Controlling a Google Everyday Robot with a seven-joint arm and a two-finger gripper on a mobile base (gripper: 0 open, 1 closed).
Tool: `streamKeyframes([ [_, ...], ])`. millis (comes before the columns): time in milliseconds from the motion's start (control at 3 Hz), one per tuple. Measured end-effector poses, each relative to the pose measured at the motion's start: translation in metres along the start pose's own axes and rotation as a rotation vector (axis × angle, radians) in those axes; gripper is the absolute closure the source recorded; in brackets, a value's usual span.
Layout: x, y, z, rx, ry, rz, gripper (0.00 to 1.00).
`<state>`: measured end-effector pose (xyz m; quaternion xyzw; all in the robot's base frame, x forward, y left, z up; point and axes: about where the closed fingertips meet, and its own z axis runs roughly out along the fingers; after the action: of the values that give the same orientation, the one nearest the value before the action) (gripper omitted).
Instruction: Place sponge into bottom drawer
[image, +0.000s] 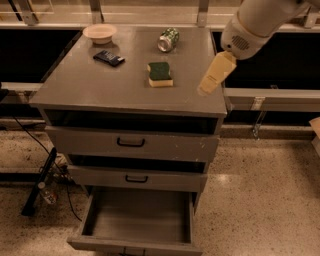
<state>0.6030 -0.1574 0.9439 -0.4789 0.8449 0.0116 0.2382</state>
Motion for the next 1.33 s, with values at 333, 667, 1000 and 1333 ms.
streamKeyframes([
  [333,-0.011,-0.018,0.016,0.055,0.005,0.079,0.00],
  [667,-0.020,-0.030,0.029,0.059,0.014,0.129,0.00],
  [1000,-0.024,-0.041,0.041,0.037,0.037,0.204,0.00],
  [1333,-0.024,-0.043,0.041,0.038,0.036,0.211,0.00],
])
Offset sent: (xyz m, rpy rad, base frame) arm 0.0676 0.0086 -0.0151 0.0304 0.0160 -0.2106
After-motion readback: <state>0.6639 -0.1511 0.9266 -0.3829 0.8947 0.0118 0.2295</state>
